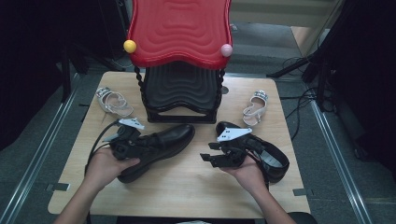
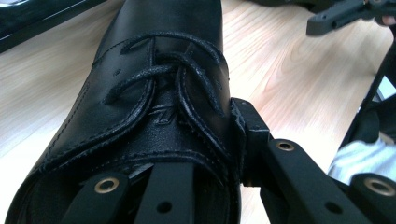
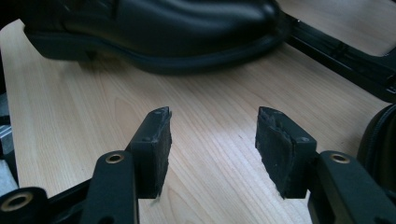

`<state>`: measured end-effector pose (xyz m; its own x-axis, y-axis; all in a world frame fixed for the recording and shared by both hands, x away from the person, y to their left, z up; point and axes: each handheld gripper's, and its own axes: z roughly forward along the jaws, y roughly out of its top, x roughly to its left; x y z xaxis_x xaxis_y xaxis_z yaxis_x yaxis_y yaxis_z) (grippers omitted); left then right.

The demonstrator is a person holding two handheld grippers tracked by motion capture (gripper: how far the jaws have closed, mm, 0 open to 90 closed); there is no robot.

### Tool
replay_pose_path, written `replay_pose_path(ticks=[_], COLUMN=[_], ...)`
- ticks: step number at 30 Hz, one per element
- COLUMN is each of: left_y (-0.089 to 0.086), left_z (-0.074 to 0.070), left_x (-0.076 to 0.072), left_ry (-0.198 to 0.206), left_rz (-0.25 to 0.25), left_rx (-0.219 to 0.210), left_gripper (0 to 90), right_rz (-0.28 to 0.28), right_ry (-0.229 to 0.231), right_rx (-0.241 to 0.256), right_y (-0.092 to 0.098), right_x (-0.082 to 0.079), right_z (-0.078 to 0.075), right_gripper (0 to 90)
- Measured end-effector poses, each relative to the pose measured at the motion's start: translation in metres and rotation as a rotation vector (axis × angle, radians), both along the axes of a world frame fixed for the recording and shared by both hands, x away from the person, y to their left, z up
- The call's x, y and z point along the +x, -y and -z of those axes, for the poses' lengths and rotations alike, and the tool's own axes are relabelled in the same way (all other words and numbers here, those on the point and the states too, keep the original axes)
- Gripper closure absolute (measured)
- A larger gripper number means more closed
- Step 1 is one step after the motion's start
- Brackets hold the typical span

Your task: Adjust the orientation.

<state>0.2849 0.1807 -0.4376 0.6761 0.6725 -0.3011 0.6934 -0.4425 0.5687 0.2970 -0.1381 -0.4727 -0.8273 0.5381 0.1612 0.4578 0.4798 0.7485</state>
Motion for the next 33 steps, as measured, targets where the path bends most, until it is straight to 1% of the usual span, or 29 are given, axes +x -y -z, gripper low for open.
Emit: replay_pose_path(ticks=[1, 3, 4, 6, 7, 8, 9, 10, 11, 12, 13, 14, 15, 16, 17, 18, 19, 20, 21, 23, 24, 25, 26, 27, 29, 30, 31, 32, 33], left_y=[0.0, 0.015, 0.027, 0.037, 0.037, 0.042, 0.052, 0.057, 0.057, 0.062, 0.069, 0.069, 0.076, 0.078, 0.079, 0.079, 0.08, 0.08, 0.078, 0.078, 0.077, 0.073, 0.073, 0.07, 0.064, 0.061, 0.061, 0.054, 0.054], left_z=[0.0, 0.001, 0.003, 0.006, 0.006, 0.007, 0.009, 0.01, 0.01, 0.012, 0.017, 0.017, 0.024, 0.025, 0.026, 0.026, 0.026, 0.029, 0.03, 0.031, 0.031, 0.028, 0.028, 0.026, 0.021, 0.018, 0.018, 0.01, 0.01], left_x=[0.0, 0.004, 0.007, 0.01, 0.01, 0.01, 0.008, 0.006, 0.006, 0.005, 0.005, 0.005, 0.006, 0.006, 0.005, 0.005, 0.004, 0.003, 0.003, 0.002, 0.002, 0.001, 0.001, 0.001, -0.002, -0.004, -0.004, -0.007, -0.007], left_ry=[0.0, 0.008, 0.009, 0.003, 0.003, -0.001, -0.003, -0.001, -0.001, -0.001, -0.018, -0.018, -0.048, -0.058, -0.044, -0.044, -0.04, -0.065, -0.061, -0.057, -0.059, -0.046, -0.046, -0.05, -0.04, -0.03, -0.03, -0.009, -0.009], left_rz=[0.0, 0.002, -0.006, -0.011, -0.011, -0.013, -0.018, -0.013, -0.013, -0.014, -0.016, -0.016, -0.008, -0.01, -0.008, -0.008, -0.006, 0.021, 0.026, 0.03, 0.046, 0.051, 0.051, 0.058, 0.072, 0.081, 0.081, 0.108, 0.108], left_rx=[0.0, 0.018, 0.025, 0.03, 0.03, 0.038, 0.051, 0.064, 0.064, 0.065, 0.054, 0.054, 0.036, 0.029, 0.036, 0.036, 0.03, -0.009, -0.01, -0.005, 0.003, 0.002, 0.002, 0.0, 0.02, 0.02, 0.02, 0.017, 0.017], left_gripper=[78.8, 78.8, 78.8, 78.8, 78.7, 78.7, 78.7, 78.2, 77.9, 77.9, 77.6, 77.6, 77.6, 77.9, 77.1, 74.5, 74.5, 64.7, 61.3, 60.5, 59.8, 57.0, 56.2, 56.2, 53.3, 52.8, 52.5, 52.5, 53.0], right_rz=[0.001, 0.005, 0.006, 0.006, 0.006, 0.006, 0.008, 0.005, 0.005, 0.004, 0.005, 0.005, 0.005, 0.008, 0.006, 0.006, 0.005, 0.0, 0.002, 0.003, 0.004, 0.008, 0.008, 0.007, 0.013, 0.014, 0.018, 0.02, 0.02], right_ry=[0.002, 0.002, 0.004, 0.001, 0.001, 0.001, 0.003, 0.004, 0.004, 0.003, 0.005, 0.005, 0.005, 0.001, -0.001, -0.001, -0.003, -0.003, -0.003, -0.004, -0.005, -0.008, -0.008, -0.007, -0.006, -0.005, -0.008, -0.006, -0.006], right_rx=[0.003, 0.004, 0.004, 0.006, 0.006, 0.007, 0.004, 0.006, 0.006, 0.006, 0.004, 0.004, 0.0, -0.004, -0.006, -0.006, -0.01, -0.015, -0.016, -0.019, -0.021, -0.02, -0.02, -0.018, -0.017, -0.017, -0.015, -0.013, -0.013], right_y=[0.001, 0.002, 0.002, 0.003, 0.003, 0.004, 0.004, 0.004, 0.004, 0.004, 0.004, 0.004, 0.003, 0.002, 0.002, 0.002, 0.001, 0.0, 0.0, 0.0, 0.0, 0.001, 0.001, 0.001, 0.004, 0.005, 0.005, 0.006, 0.006], right_x=[0.0, 0.0, 0.0, -0.001, -0.001, -0.001, -0.002, -0.003, -0.003, -0.003, -0.004, -0.004, -0.005, -0.006, -0.006, -0.006, -0.007, -0.008, -0.009, -0.009, -0.01, -0.011, -0.011, -0.011, -0.012, -0.012, -0.013, -0.013, -0.013], right_z=[0.0, -0.001, -0.001, -0.001, -0.001, -0.001, -0.001, 0.0, 0.0, 0.0, 0.001, 0.001, 0.002, 0.002, 0.003, 0.003, 0.004, 0.005, 0.005, 0.006, 0.006, 0.006, 0.006, 0.006, 0.006, 0.005, 0.005, 0.005, 0.005], right_gripper=[46.8, 46.8, 46.8, 46.8, 46.8, 46.8, 46.8, 46.8, 46.8, 46.8, 46.8, 46.8, 46.8, 46.8, 46.8, 46.8, 46.9, 46.9, 47.0, 47.0, 47.0, 47.0, 47.0, 47.0, 47.0, 47.0, 47.0, 47.0, 47.0])
